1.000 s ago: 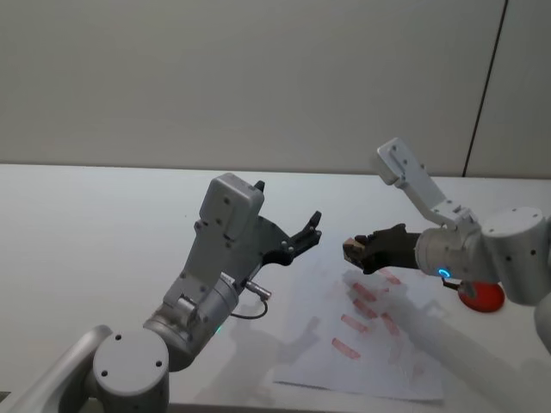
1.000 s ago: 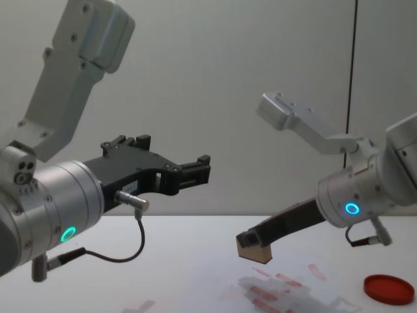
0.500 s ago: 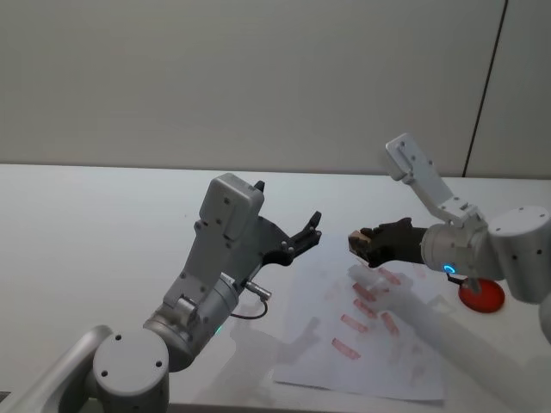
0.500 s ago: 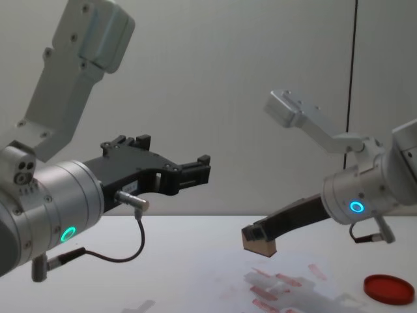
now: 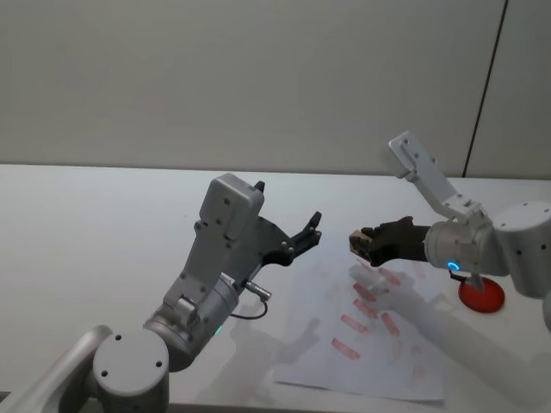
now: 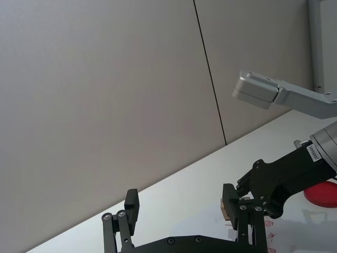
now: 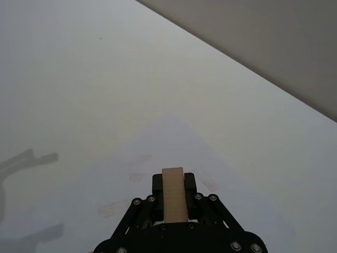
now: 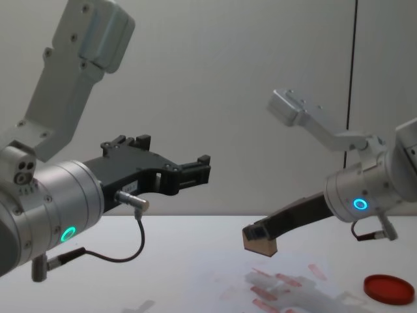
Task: Use the one hand to pick up the stamp and affix it onto the A4 paper.
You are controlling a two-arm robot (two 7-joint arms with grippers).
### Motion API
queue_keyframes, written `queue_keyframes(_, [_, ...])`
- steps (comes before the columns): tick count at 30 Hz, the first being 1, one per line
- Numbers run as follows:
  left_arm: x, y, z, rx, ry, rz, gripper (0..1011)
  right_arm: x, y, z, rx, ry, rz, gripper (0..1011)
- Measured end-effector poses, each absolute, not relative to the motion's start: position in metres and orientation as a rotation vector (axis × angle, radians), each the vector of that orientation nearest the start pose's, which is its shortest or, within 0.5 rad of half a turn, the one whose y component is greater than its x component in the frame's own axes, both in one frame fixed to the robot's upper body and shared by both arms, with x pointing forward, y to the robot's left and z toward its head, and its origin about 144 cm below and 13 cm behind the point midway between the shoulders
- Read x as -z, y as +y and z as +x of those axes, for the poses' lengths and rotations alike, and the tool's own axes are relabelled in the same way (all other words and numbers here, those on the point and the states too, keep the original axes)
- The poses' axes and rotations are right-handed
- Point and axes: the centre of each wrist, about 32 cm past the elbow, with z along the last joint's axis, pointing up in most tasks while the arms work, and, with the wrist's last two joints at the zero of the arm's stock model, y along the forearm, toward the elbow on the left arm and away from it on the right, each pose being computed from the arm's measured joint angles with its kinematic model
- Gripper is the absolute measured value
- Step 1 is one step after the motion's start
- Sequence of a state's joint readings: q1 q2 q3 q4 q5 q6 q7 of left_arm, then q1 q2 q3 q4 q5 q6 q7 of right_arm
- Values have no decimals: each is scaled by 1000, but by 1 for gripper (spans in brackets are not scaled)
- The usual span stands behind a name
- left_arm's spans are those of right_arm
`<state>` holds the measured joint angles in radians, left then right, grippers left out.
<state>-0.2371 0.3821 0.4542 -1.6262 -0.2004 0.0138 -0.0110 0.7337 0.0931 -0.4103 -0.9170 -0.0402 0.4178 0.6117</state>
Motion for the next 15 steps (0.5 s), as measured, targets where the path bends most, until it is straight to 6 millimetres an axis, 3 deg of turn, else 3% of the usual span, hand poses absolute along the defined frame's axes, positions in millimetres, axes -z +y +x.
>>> queue_keyframes(15, [-1204,198,492,-1124,-268,61,1002,-1227,-172,642,721,136,-596,224])
